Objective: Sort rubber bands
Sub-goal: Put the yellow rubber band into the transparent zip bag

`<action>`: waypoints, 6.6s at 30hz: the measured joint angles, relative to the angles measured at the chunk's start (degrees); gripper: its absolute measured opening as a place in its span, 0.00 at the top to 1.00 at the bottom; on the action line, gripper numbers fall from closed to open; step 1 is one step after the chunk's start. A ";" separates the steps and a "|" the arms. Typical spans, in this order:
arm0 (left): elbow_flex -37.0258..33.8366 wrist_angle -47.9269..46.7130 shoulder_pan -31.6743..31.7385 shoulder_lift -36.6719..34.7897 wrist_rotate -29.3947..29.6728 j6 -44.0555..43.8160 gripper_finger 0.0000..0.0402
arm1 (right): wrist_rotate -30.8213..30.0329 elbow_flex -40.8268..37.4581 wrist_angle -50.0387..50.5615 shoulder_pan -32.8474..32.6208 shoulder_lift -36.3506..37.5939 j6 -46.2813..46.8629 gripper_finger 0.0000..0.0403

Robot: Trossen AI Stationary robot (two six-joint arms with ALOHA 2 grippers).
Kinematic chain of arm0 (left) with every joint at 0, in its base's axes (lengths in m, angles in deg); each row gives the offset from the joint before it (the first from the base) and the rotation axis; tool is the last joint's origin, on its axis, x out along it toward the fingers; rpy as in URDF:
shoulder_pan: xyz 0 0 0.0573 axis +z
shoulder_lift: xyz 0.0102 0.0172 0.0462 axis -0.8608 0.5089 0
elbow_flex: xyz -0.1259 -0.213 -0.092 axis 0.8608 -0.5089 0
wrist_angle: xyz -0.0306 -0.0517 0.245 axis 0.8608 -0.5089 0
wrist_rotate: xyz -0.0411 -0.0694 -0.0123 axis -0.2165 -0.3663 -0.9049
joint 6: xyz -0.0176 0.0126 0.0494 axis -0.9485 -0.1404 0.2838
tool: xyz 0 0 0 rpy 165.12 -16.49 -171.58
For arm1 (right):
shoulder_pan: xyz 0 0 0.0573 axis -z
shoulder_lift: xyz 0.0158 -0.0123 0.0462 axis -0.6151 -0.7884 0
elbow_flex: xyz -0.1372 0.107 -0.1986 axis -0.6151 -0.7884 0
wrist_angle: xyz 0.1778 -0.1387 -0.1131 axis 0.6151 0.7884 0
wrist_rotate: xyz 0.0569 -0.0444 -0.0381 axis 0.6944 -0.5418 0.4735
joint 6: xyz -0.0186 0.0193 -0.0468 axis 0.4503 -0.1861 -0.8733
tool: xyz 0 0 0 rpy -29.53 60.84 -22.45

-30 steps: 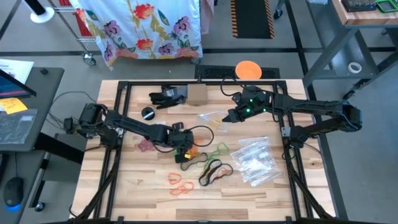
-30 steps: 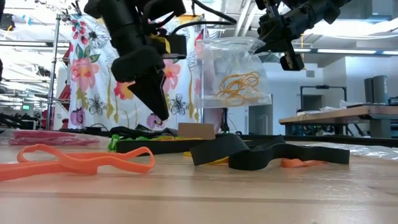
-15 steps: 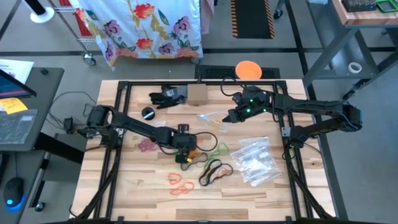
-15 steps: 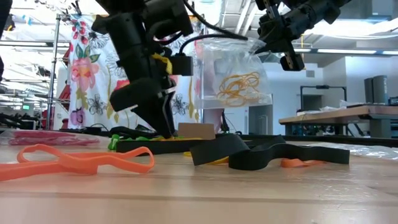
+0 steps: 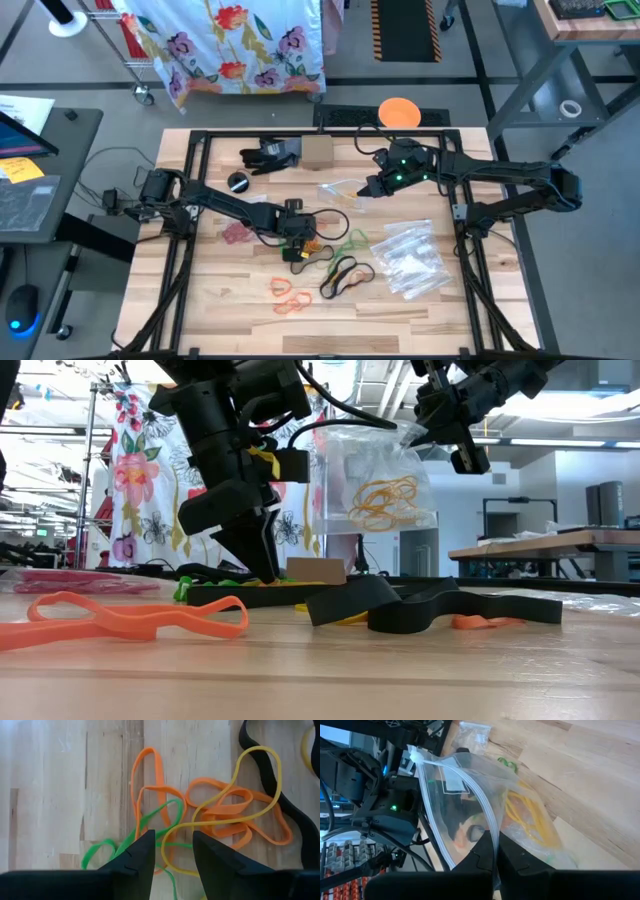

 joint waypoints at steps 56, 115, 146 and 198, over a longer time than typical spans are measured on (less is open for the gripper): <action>2.67 -0.39 -15.32 -16.68 28.20 0.63 1.00 | 0.02 0.02 0.15 0.00 0.00 -0.42 1.00; -3.19 18.49 -1.04 -0.20 -13.56 -0.50 0.58 | 0.00 0.07 -0.01 -0.39 -0.02 -0.29 1.00; 0.59 17.07 -0.94 6.08 -12.06 15.74 0.93 | -0.07 0.02 0.15 -0.38 -0.02 -0.28 1.00; 4.87 16.52 -4.31 4.57 -12.60 14.00 0.97 | -1.23 0.02 0.37 -0.39 -0.02 0.00 1.00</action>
